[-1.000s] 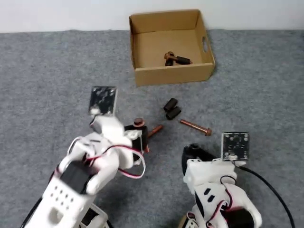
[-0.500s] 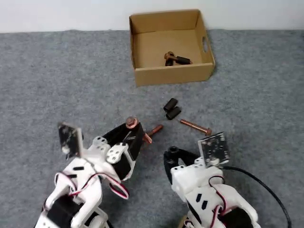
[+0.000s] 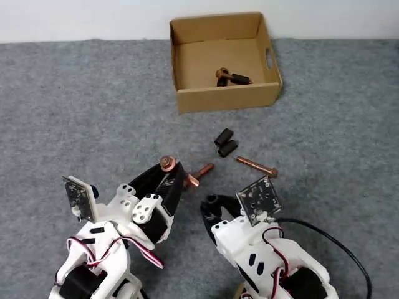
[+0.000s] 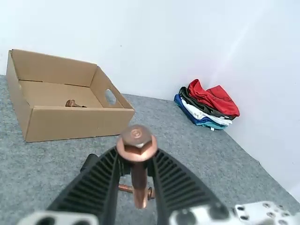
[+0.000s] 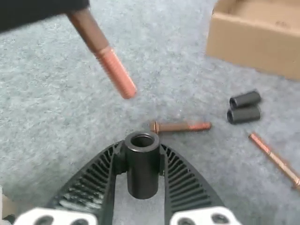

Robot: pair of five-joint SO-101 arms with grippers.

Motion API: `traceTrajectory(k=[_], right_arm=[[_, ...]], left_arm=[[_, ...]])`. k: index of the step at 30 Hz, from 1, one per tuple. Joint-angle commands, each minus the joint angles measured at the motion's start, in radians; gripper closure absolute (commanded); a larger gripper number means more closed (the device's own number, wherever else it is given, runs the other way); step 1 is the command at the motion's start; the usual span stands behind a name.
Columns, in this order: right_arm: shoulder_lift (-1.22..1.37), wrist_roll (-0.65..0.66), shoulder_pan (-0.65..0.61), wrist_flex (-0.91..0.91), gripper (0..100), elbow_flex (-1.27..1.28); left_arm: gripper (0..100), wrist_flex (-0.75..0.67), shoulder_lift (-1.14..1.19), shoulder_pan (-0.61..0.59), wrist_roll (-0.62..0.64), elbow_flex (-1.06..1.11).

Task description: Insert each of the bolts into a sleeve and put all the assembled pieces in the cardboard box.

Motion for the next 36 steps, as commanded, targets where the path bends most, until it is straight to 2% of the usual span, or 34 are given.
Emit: traceTrajectory(k=[1, 4, 10, 18, 25, 31, 36], right_arm=[[-0.001, 0.058, -0.010, -0.051, 99.1, -0.005], [-0.001, 0.092, -0.010, -0.056, 99.1, -0.005], [-0.001, 0.152, -0.012, -0.058, 99.1, -0.005], [-0.001, 0.157, -0.012, -0.058, 99.1, -0.006], [-0.001, 0.221, -0.012, -0.068, 99.1, -0.008], [-0.001, 0.322, -0.012, -0.114, 99.1, -0.006], [-0.001, 0.334, -0.012, -0.114, 99.1, -0.006]], left_arm=[[100, -0.035, -0.012, 0.005, -0.003, -0.039], [100, -0.035, -0.012, 0.009, -0.003, -0.045], [100, -0.031, -0.011, 0.112, 0.006, -0.048], [100, -0.028, -0.006, 0.123, 0.023, -0.041], [100, 0.075, -0.006, 0.124, 0.020, -0.030], [100, 0.147, -0.008, 0.189, -0.109, -0.016], [100, 0.173, -0.009, 0.267, -0.130, 0.025]])
